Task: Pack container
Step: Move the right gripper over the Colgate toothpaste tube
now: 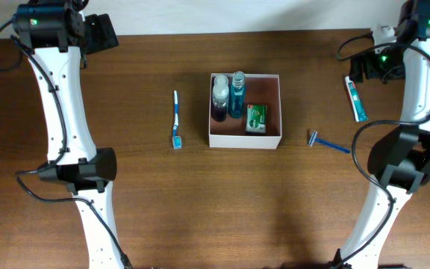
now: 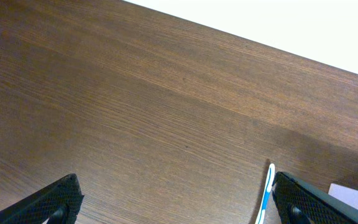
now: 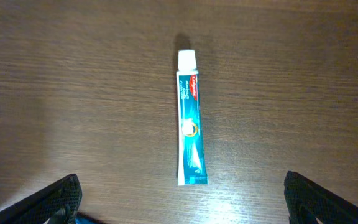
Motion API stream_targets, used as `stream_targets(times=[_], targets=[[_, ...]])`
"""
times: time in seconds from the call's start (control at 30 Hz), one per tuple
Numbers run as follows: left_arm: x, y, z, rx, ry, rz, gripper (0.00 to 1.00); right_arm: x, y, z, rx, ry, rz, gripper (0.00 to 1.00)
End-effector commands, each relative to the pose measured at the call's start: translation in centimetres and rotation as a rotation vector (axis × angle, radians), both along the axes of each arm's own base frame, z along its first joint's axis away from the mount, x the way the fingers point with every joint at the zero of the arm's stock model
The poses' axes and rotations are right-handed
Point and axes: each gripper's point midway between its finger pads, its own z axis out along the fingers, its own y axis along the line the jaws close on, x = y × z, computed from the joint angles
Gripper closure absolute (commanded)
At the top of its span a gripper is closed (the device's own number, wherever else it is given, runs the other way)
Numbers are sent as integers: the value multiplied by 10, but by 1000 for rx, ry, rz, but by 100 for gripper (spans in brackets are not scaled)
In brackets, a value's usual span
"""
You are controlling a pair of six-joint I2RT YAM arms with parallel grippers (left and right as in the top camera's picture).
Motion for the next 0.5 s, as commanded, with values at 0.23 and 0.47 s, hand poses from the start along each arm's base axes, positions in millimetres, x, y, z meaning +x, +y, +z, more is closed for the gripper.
stream_targets(times=[0.23,0.47], targets=[[-6,1,15,-7,-31,11,1,-2,-5,-54,-45,118,15,1],[-6,1,15,-8,-31,11,1,-3,-6,-75,-44,157,24,1]])
